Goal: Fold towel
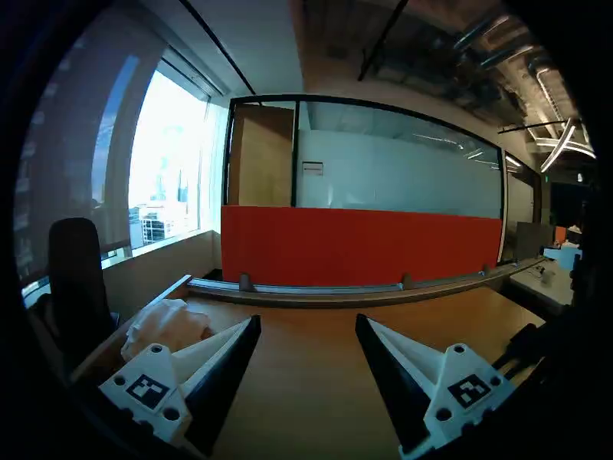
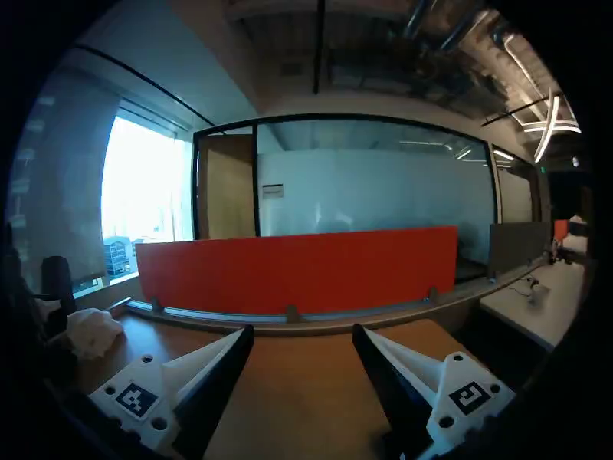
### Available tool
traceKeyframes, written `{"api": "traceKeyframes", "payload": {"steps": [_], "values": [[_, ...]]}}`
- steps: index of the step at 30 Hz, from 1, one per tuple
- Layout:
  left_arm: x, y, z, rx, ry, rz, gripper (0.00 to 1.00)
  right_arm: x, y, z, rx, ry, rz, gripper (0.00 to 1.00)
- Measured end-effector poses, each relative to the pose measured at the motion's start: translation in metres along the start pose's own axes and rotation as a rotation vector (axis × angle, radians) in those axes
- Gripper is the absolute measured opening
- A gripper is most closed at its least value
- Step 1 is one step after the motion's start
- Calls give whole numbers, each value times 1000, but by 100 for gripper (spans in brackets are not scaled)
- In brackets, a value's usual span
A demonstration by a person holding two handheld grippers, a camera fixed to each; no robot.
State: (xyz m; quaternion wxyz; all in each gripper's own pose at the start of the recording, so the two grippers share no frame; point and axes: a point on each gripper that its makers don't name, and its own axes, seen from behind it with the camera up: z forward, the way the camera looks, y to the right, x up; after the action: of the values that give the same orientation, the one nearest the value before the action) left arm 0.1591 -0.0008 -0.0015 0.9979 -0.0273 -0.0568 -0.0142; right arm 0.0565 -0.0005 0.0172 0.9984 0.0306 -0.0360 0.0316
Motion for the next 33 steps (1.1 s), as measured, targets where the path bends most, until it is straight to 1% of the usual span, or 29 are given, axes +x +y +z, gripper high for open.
{"api": "traceKeyframes", "payload": {"steps": [5, 11, 14, 18, 24, 29, 33], "values": [[-1, 2, -1, 0, 9, -6, 92, 1, -7, -2, 6, 0, 4, 99], [-7, 4, -2, 0, 15, 20, 92, 1, -11, -6, 6, -9, 9, 99], [-11, 7, -2, -1, 23, 23, 91, 2, -13, -9, 8, -10, 2, 99], [-17, 7, -2, 7, 40, 32, 91, 5, -16, -12, 9, -11, -4, 99], [-34, 5, -4, 27, 60, 49, 92, 9, -19, -16, 3, -3, -15, 99], [-52, 9, -6, 31, 74, 62, 91, 4, -20, -18, -6, -3, -9, 99], [-65, 9, -7, 42, 86, 76, 92, -2, -25, -19, 4, 0, -4, 99]]}}
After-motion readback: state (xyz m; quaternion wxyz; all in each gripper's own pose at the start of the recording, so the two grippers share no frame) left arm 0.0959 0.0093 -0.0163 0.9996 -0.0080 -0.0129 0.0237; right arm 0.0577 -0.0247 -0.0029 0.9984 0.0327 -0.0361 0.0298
